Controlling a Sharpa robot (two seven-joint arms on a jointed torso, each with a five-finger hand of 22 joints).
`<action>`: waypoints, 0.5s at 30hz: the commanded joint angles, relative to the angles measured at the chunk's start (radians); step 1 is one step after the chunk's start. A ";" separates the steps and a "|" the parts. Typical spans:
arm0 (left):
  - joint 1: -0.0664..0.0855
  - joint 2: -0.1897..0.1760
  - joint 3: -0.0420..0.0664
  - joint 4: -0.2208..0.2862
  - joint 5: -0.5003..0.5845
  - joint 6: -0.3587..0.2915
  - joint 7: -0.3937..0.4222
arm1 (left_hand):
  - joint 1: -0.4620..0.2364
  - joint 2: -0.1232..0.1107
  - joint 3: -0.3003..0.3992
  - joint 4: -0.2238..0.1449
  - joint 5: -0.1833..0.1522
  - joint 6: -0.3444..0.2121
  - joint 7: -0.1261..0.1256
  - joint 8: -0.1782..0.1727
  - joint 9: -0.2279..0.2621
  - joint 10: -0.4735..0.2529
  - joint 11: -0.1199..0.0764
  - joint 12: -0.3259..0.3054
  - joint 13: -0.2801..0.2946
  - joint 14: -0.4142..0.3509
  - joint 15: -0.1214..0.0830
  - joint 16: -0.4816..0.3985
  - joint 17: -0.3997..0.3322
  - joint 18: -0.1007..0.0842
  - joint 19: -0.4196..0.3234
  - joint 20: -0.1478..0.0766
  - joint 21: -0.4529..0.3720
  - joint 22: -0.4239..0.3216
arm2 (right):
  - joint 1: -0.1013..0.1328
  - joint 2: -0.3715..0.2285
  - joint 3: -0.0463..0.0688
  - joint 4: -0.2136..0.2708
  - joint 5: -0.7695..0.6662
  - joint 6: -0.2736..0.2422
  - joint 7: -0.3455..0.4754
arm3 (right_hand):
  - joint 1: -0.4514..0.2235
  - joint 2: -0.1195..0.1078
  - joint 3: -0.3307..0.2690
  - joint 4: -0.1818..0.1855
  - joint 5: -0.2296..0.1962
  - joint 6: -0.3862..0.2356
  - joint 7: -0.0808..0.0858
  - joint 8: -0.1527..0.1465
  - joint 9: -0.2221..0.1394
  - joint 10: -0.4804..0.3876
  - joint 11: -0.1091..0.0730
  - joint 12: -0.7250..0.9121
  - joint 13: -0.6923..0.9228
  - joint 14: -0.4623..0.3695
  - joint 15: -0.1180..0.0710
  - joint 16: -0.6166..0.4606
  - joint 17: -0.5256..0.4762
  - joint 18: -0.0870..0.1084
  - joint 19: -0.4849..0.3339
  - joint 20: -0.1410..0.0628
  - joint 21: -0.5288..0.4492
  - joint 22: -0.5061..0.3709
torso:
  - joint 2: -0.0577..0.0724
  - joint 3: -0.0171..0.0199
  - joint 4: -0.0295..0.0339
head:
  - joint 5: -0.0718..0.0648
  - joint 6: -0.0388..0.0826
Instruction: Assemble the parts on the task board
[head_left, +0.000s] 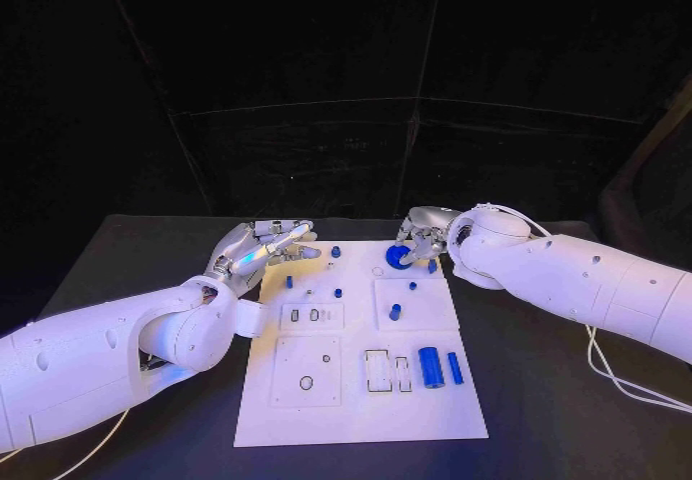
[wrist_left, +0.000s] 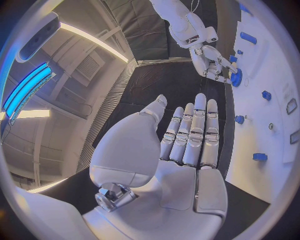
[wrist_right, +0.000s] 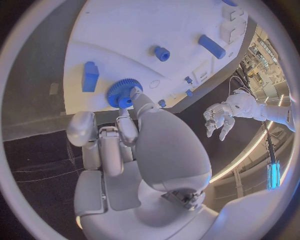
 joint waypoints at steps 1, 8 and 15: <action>0.001 0.001 0.001 0.000 -0.005 0.012 0.006 | 0.002 0.009 0.000 -0.006 0.003 0.005 0.002 -0.006 0.000 -0.006 0.000 -0.005 -0.001 -0.008 0.001 0.004 0.001 0.015 0.001 0.002 -0.005 -0.001 | -0.002 0.001 -0.002 0.005 -0.076 -0.080 0.024 | 0.036 0.029 0.036 -0.019 -0.005 0.068 -0.022 0.035 0.013 0.022 -0.009 0.024 0.023 0.080 -0.013 0.009 0.146 -0.011 0.009 -0.007 0.009 0.014 | 0.000 -0.0003 -0.0003 | 0.001 0.000; 0.001 0.001 0.001 -0.002 0.021 0.016 0.001 | 0.003 0.011 0.002 -0.008 0.003 0.005 0.001 -0.007 0.000 -0.006 0.000 -0.005 -0.001 -0.009 0.001 0.005 0.002 0.014 0.001 0.002 -0.005 -0.002 | -0.004 -0.001 -0.002 0.040 -0.085 -0.165 0.052 | -0.036 0.008 0.053 -0.004 0.026 0.088 -0.031 0.032 0.011 0.051 -0.016 0.066 0.073 0.083 -0.019 0.014 0.158 -0.014 0.017 -0.014 0.018 0.029 | 0.000 0.0001 -0.0001 | 0.001 0.003; 0.002 -0.001 0.001 -0.002 0.029 0.017 -0.001 | 0.003 0.012 0.002 -0.008 0.003 0.005 0.001 -0.007 0.000 -0.006 0.000 -0.005 -0.001 -0.009 0.001 0.005 0.002 0.014 0.001 0.002 -0.005 -0.002 | -0.006 -0.010 -0.001 0.132 -0.020 -0.220 0.039 | -0.116 -0.016 0.042 0.035 0.068 0.070 -0.025 0.008 0.002 0.052 -0.011 0.068 0.080 0.084 -0.015 0.017 0.164 -0.015 0.018 -0.013 0.020 0.032 | 0.000 -0.0006 0.0007 | 0.003 0.002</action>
